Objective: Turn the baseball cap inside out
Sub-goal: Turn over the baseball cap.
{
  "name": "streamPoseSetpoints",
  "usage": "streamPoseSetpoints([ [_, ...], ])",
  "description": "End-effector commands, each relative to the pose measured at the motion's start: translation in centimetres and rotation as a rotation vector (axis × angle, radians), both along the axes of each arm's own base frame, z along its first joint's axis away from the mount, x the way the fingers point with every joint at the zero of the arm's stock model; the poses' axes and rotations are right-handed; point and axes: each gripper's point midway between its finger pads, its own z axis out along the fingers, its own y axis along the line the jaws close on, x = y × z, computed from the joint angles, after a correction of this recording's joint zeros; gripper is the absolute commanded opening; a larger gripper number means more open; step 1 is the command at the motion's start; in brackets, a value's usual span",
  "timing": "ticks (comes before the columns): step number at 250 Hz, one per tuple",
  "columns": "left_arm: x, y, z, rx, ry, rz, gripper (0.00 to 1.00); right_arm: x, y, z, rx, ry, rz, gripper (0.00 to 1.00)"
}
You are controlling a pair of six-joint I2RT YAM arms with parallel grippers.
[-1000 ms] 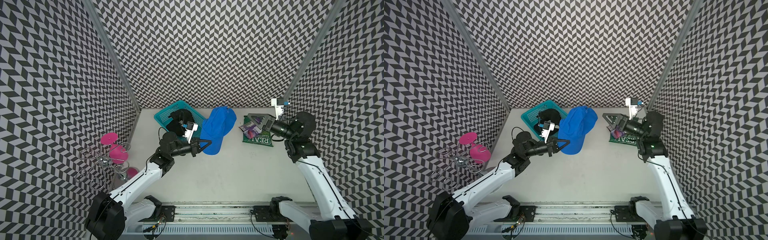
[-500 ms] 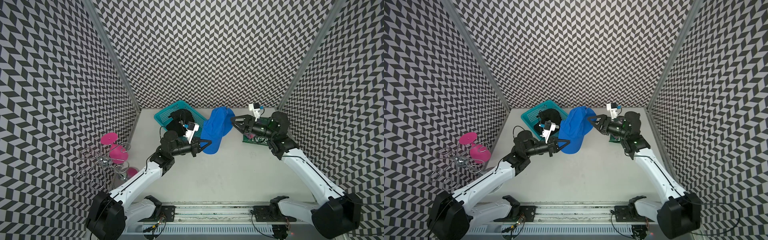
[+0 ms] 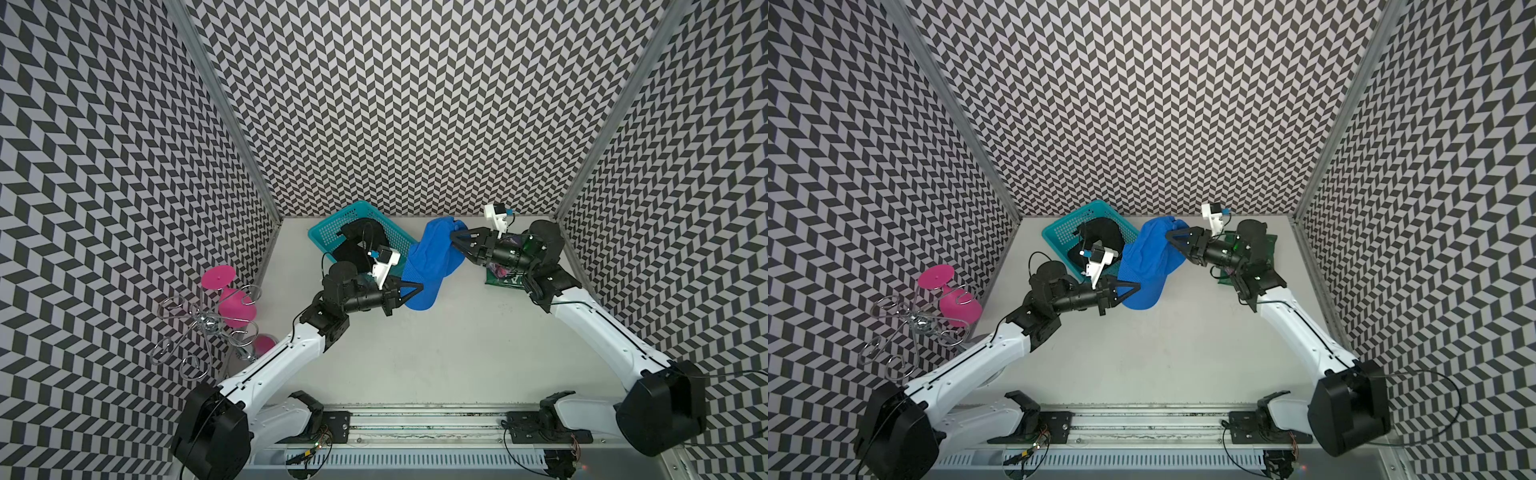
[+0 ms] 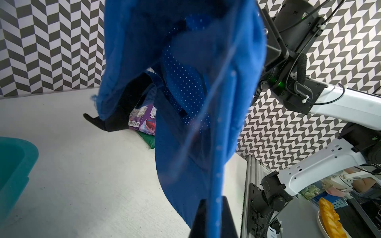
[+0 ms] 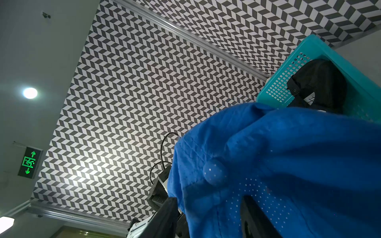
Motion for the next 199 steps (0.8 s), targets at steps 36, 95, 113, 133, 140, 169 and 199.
streamPoseSetpoints([
  [36, -0.2, -0.1, 1.3, 0.014, -0.063, -0.01, 0.0, 0.1, 0.2, 1.9, 0.028, -0.096, -0.002, 0.19],
  [95, 3.2, 1.5, -2.1, 0.077, 0.079, 0.19, 0.0, 0.4, -1.1, 2.7, -0.062, -0.183, -0.116, 0.0],
  [113, 4.3, 1.6, -3.7, 0.074, 0.188, 0.218, 0.0, 0.6, -1.8, 2.9, -0.143, -0.221, -0.19, 0.0],
  [133, 4.6, 0.6, -4.2, 0.04, 0.25, 0.178, 0.0, 0.8, -2.8, 2.9, -0.243, -0.257, -0.28, 0.0],
  [140, 4.7, 0.2, -4.0, 0.02, 0.264, 0.157, 0.01, 0.9, -3.0, 2.7, -0.276, -0.263, -0.305, 0.0],
  [169, 4.5, -1.5, -3.2, -0.051, 0.293, 0.049, 0.08, 1.5, -3.9, 0.8, -0.38, -0.252, -0.376, 0.0],
  [199, 4.0, -3.4, -4.9, -0.03, 0.387, -0.089, 0.23, 2.6, -4.4, -1.5, -0.455, -0.244, -0.411, 0.0],
])
